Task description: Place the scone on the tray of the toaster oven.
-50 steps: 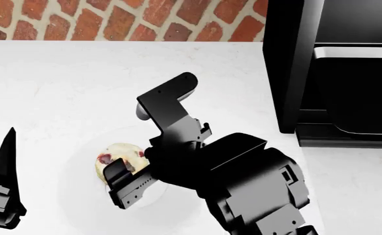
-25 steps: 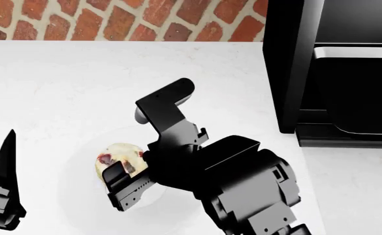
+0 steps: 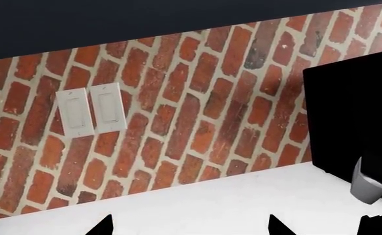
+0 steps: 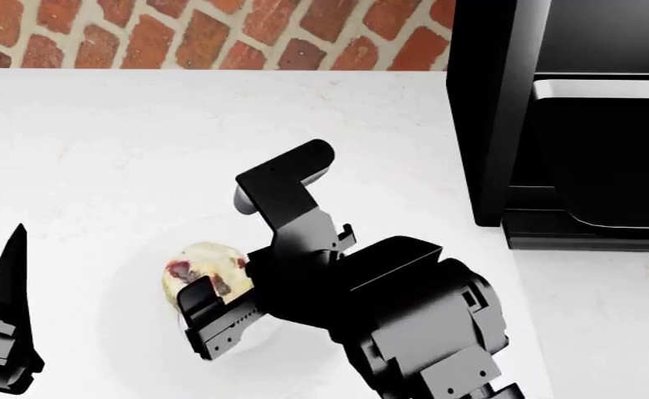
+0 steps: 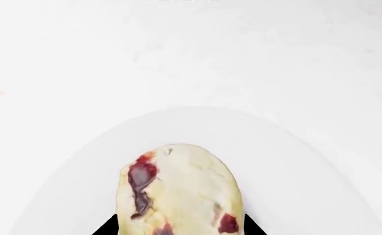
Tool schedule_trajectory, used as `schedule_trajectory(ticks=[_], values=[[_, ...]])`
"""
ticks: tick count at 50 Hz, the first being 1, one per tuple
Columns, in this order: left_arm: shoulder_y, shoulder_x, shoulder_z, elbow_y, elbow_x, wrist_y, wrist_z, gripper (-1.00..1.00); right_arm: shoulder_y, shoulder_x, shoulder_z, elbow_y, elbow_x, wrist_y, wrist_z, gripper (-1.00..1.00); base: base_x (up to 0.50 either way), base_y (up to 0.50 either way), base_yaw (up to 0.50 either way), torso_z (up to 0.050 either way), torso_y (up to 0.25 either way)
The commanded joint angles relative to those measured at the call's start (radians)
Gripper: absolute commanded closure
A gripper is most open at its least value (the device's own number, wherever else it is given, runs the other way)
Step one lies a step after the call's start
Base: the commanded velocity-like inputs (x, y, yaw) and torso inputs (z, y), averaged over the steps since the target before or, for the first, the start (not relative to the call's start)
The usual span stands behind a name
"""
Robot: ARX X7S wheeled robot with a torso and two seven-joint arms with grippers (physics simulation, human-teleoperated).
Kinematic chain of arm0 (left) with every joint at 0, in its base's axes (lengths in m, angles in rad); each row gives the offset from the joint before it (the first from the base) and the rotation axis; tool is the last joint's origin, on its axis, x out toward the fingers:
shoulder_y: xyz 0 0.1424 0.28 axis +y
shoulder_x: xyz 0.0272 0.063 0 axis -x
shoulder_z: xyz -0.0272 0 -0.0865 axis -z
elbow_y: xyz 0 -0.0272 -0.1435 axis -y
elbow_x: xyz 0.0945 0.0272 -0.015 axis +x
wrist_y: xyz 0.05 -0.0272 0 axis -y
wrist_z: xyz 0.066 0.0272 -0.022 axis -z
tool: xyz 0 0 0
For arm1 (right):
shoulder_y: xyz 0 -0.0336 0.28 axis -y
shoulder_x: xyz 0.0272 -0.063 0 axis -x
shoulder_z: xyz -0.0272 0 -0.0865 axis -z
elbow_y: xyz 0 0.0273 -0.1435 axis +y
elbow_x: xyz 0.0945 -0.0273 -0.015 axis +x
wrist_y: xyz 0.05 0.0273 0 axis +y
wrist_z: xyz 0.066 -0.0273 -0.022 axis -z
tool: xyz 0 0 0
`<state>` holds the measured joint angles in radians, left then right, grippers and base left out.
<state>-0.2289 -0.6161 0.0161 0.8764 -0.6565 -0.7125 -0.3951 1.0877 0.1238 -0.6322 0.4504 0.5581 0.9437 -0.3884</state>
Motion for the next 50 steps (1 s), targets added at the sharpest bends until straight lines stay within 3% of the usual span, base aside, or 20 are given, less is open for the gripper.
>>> schedule_trajectory(ticks=[1,11,33,42,50], values=[[-0.004,-0.003,0.001,-0.001,-0.006,-0.002,-0.005,-1.00,-0.021,0.014,0.014,-0.044,0.037,0.019,0.006,1.00,0.00,0.00,0.00,0.000,0.000],[-0.002,-0.006,0.001,-0.004,-0.008,0.002,-0.005,-1.00,-0.040,0.058,0.071,-0.187,0.085,0.065,0.061,1.00,0.00,0.00,0.00,0.000,0.000],[0.002,-0.003,0.011,-0.011,-0.003,0.023,-0.005,-1.00,-0.099,0.216,0.448,-0.821,0.387,0.416,0.394,1.00,0.00,0.00,0.00,0.000,0.000],[-0.004,0.001,0.023,-0.015,0.001,0.026,-0.007,-1.00,-0.113,0.226,0.667,-0.971,0.586,0.599,0.573,1.00,0.00,0.00,0.00,0.000,0.000],[-0.038,0.005,0.015,-0.016,-0.029,0.006,-0.018,-1.00,-0.039,0.353,0.734,-0.932,0.996,0.610,0.930,1.00,0.00,0.00,0.00,0.000,0.000]])
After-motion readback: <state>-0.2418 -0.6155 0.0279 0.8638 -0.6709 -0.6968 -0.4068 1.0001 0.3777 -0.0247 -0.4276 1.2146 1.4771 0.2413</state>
